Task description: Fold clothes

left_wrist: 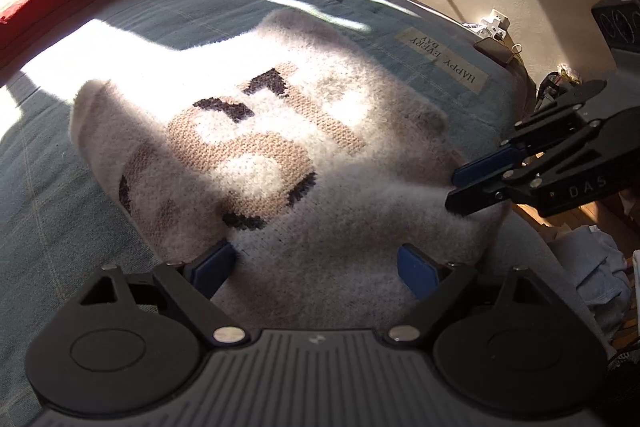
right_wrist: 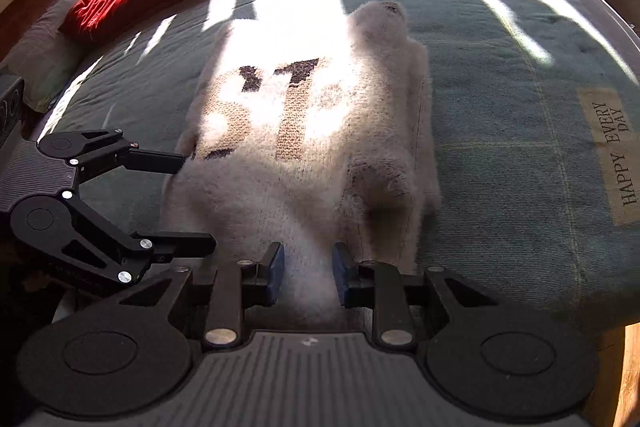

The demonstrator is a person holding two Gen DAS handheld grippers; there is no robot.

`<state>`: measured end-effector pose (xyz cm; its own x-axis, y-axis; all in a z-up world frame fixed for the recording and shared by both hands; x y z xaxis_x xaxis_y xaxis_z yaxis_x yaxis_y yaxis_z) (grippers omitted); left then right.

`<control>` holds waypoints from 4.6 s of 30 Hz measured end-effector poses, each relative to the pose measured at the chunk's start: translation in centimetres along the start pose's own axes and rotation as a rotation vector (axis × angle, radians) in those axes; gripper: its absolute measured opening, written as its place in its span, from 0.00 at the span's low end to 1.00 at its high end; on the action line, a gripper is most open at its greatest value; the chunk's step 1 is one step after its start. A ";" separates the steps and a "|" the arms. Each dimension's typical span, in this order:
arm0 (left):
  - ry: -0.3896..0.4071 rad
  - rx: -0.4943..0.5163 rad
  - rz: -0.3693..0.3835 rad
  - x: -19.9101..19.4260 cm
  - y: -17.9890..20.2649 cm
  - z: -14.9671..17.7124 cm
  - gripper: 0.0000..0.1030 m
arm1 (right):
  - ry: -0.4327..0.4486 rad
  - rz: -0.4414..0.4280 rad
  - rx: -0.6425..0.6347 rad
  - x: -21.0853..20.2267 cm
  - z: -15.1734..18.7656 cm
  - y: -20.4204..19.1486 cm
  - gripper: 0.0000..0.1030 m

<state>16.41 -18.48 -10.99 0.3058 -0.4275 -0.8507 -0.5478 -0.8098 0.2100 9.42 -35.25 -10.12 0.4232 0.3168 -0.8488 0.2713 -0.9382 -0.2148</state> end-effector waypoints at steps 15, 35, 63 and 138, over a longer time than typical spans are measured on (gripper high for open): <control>-0.030 0.038 0.103 -1.1 2.6 2.0 0.85 | 0.162 0.102 -0.105 -4.1 -5.0 -1.7 0.33; 0.132 -0.110 0.069 -1.0 -4.6 -6.8 0.87 | 0.228 0.139 0.076 2.3 -11.8 6.9 0.52; 0.129 -0.100 0.055 -1.0 -3.1 -6.6 0.88 | 0.371 -0.002 0.145 -1.0 -10.6 7.7 0.38; 0.115 -0.612 0.139 -3.5 -6.4 -1.6 0.99 | 0.186 -0.182 0.473 -0.8 -0.7 8.4 0.87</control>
<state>20.08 -12.45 -8.60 0.3638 -0.5583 -0.7456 -0.0544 -0.8118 0.5814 11.97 -43.27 -10.91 0.5633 0.4592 -0.6869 -0.0464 -0.8124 -0.5812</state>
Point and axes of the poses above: each gripper's, at about its wrist camera, not at the fingertips, and x roughly the way its jaws point, y to its right, z to its underside, the point moved 5 cm from there along x, roughly the way its jaws point, and after that the axes turned 13 degrees about -x, right-handed, at the moved point
